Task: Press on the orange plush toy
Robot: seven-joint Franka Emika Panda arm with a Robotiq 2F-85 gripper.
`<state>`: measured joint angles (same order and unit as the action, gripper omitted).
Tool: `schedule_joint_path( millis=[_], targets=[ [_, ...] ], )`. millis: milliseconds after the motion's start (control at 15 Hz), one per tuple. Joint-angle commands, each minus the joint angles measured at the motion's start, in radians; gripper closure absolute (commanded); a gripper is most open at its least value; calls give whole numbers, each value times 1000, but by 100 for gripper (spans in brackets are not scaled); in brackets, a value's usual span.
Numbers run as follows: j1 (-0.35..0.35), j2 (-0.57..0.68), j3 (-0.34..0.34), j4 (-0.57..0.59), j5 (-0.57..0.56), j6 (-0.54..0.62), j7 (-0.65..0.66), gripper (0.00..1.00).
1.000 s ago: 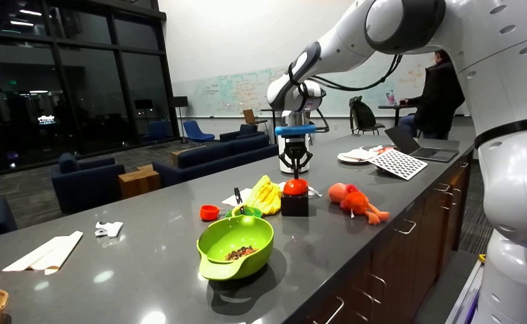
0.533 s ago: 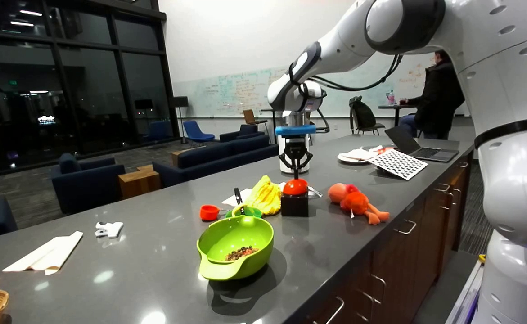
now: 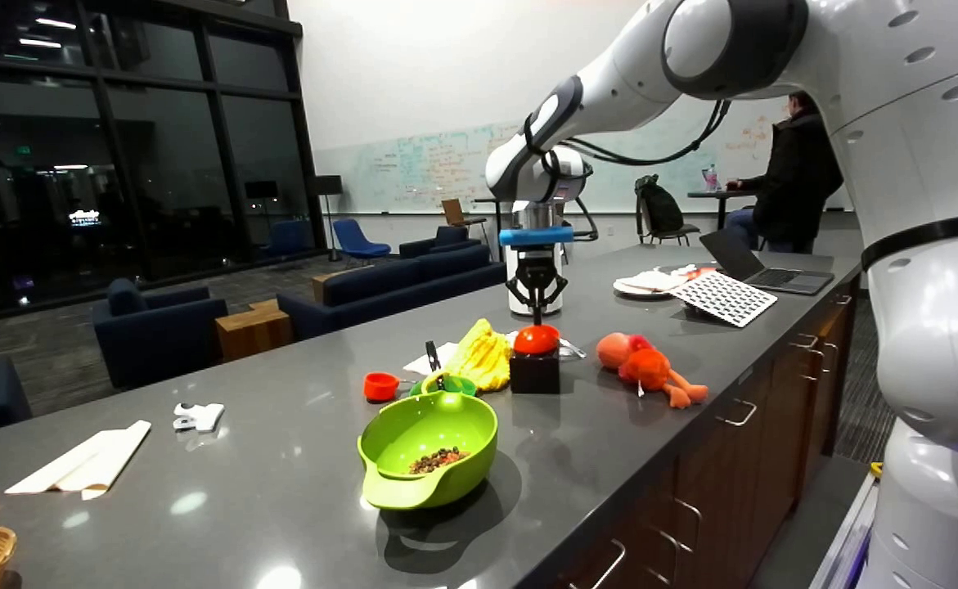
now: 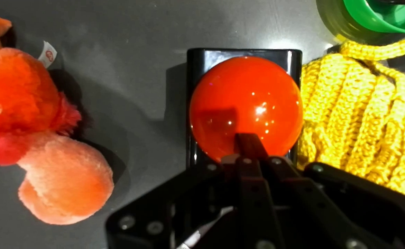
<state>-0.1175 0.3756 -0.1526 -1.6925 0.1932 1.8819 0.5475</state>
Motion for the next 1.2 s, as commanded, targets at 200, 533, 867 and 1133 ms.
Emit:
schedule_joint_path(
  millis=[200, 533, 867, 1133],
  targets=[
    [16, -28, 7, 57, 2, 6, -11, 100],
    [34, -62, 11, 117, -28, 8, -28, 100],
    [67, -164, 39, 73, -129, -27, -182, 73],
    [104, -297, 84, -47, -196, -38, -310, 50]
  ],
)
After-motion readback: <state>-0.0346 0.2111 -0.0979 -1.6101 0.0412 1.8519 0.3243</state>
